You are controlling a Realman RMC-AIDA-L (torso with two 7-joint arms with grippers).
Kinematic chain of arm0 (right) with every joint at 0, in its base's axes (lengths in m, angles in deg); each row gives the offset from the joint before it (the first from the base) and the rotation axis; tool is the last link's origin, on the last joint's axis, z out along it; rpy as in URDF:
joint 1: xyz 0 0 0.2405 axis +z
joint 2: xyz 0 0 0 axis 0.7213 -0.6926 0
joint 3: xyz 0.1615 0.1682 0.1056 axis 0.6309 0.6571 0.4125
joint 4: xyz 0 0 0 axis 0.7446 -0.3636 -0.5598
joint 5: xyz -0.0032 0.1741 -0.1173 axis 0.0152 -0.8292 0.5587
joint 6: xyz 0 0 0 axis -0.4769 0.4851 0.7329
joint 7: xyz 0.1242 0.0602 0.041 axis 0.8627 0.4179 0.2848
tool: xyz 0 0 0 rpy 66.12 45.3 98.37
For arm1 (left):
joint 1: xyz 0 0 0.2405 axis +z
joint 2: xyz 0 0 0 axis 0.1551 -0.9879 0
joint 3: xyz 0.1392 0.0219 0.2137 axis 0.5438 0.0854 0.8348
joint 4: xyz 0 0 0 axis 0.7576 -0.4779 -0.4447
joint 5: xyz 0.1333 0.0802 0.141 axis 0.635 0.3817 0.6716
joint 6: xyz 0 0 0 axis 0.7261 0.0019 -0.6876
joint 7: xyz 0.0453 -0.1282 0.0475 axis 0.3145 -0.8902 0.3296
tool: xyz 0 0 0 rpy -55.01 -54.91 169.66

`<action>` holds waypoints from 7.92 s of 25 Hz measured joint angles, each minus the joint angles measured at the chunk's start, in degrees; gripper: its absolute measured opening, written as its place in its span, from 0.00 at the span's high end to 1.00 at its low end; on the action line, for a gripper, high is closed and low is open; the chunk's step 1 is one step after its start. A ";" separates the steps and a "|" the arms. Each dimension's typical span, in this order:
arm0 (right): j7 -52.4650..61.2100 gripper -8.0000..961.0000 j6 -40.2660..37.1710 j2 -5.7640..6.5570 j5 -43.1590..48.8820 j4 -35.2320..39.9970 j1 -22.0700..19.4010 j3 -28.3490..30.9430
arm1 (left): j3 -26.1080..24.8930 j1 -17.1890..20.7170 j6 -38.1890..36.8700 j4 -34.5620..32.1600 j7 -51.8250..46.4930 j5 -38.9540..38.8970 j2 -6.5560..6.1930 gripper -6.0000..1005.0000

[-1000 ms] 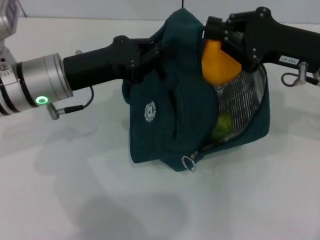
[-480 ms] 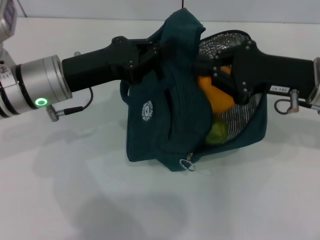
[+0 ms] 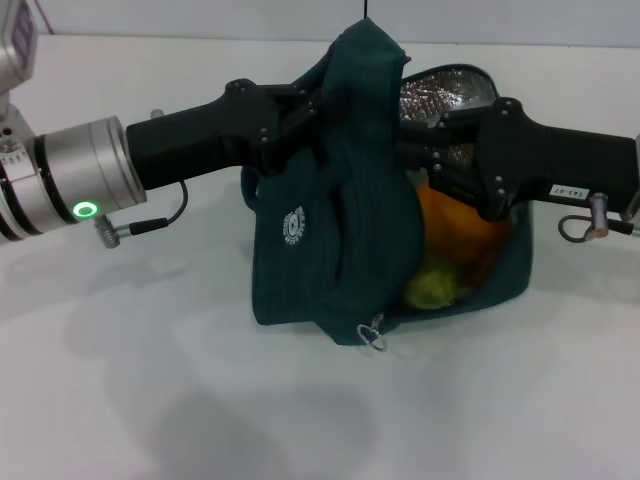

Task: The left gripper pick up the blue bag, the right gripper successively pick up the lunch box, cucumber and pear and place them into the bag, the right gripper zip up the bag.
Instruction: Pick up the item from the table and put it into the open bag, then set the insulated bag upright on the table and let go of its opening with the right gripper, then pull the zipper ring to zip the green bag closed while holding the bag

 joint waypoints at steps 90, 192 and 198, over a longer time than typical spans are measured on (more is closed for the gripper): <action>1.77 0.53 -3.35 2.85 23.71 4.69 -14.89 17.05 | 0.37 0.61 -4.22 -3.18 -9.11 -2.90 -0.05 0.95; 9.73 0.75 0.16 2.22 12.39 8.73 -3.20 18.53 | 5.33 -2.42 -4.48 27.13 43.70 -21.32 1.24 0.26; 6.24 0.53 -0.01 0.79 8.97 9.45 -6.10 19.25 | 5.50 -2.28 -4.48 27.29 43.91 -21.32 1.23 0.26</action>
